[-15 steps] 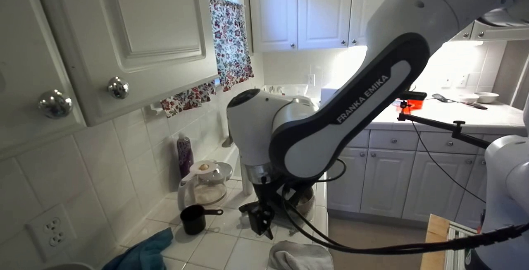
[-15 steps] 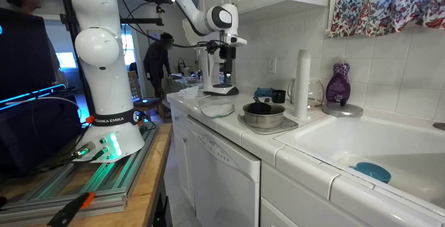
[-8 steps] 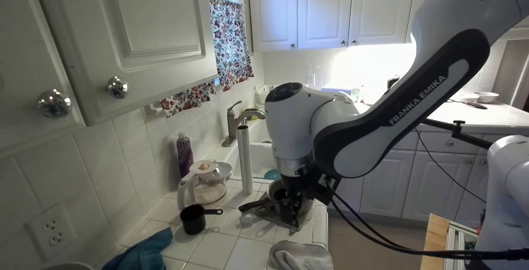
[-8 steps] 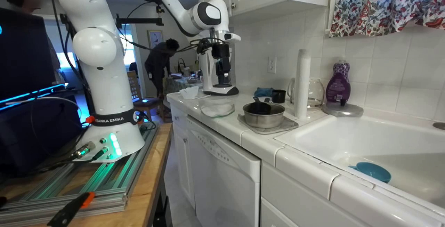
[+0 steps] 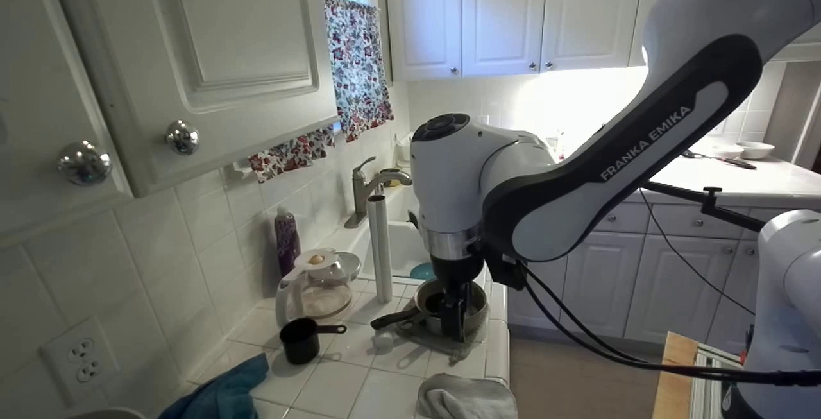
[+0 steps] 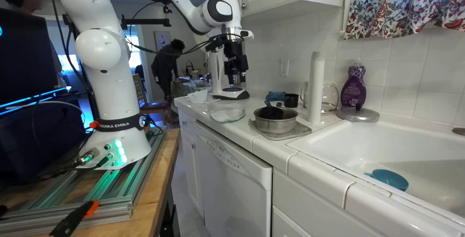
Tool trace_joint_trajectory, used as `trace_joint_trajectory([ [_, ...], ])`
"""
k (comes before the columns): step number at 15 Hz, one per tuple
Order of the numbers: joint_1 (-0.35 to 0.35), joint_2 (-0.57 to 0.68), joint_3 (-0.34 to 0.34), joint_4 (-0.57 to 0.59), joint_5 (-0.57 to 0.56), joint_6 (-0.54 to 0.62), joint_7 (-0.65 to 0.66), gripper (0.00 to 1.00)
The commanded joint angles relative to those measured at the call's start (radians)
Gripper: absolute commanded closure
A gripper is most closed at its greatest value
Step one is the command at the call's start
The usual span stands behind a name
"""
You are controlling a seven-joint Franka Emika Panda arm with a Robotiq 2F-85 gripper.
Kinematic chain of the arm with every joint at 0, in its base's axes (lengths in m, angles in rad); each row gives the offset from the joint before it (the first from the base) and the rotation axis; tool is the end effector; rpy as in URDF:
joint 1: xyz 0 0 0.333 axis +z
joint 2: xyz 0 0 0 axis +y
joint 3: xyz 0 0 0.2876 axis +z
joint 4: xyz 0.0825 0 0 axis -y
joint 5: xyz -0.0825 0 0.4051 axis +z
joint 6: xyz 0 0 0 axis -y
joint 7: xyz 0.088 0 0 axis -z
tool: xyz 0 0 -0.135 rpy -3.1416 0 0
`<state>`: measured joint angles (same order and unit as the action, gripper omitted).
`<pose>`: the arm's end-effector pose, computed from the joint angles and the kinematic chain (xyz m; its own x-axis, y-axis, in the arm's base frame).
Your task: Pick up the scoop, put it upright, move the pot and the bag to the left
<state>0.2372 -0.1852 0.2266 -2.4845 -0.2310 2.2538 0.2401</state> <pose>0.4250 0.1957 0.2832 0.9329 0.3597 -0.0165 0.3543 -0.9088 0.2205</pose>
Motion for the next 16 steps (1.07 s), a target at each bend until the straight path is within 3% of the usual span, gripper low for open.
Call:
trace_joint_trajectory([
  [1, -0.025, 0.005, 0.013, 0.0, -0.039, -0.003, 0.002, 0.0],
  [6, -0.105, 0.018, -0.05, -0.048, -0.186, 0.001, -0.124, 0.0],
  [9, -0.141, 0.061, -0.075, -0.052, -0.238, 0.007, -0.132, 0.0],
  [12, -0.157, 0.114, -0.099, -0.052, -0.243, 0.029, -0.154, 0.0],
  [16, -0.165, 0.198, -0.137, -0.037, -0.214, 0.116, -0.291, 0.0],
])
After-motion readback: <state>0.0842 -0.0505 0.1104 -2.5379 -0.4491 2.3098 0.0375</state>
